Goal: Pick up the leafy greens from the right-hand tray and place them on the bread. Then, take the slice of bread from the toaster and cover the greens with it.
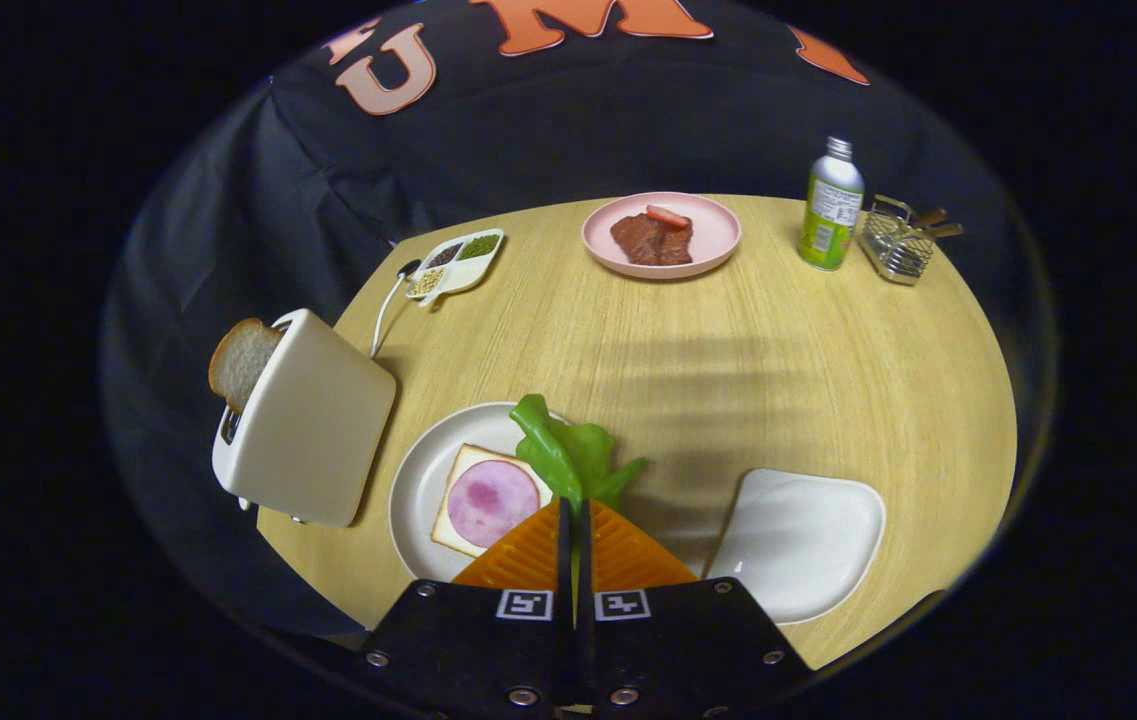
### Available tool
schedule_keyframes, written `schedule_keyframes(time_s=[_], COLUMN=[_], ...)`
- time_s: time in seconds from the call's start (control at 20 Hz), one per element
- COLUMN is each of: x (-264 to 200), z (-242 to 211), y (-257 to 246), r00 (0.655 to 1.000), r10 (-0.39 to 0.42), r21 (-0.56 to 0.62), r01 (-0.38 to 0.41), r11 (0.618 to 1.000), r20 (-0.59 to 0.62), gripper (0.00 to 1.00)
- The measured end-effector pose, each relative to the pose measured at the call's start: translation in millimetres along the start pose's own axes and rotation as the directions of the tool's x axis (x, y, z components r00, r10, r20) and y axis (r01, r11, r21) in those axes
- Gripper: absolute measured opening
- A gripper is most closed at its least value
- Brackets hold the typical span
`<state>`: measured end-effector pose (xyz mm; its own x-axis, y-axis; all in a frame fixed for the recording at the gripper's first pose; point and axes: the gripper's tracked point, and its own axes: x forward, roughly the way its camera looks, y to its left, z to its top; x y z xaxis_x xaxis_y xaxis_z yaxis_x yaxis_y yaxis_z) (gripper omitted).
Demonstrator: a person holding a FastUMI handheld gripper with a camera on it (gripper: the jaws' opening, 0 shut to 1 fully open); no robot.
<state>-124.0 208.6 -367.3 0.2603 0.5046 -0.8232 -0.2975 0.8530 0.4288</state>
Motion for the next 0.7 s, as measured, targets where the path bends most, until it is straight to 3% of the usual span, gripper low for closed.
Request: schedule_keyframes(time_s=[0.2, 0.45, 0.7], x=[19.9, 43.8, 55.4], z=[-8.0, -16.7, -15.1], y=[29.6, 46.8, 62.6], r00=[0.997, 0.993, 0.987], r10=[0.057, 0.064, 0.124], r21=[0.002, 0.016, 0.075], r01=[-0.057, -0.063, -0.117], r11=[0.998, 0.998, 0.990], r20=[-0.049, -0.096, -0.098], gripper=[0.02, 0.02, 0.04])
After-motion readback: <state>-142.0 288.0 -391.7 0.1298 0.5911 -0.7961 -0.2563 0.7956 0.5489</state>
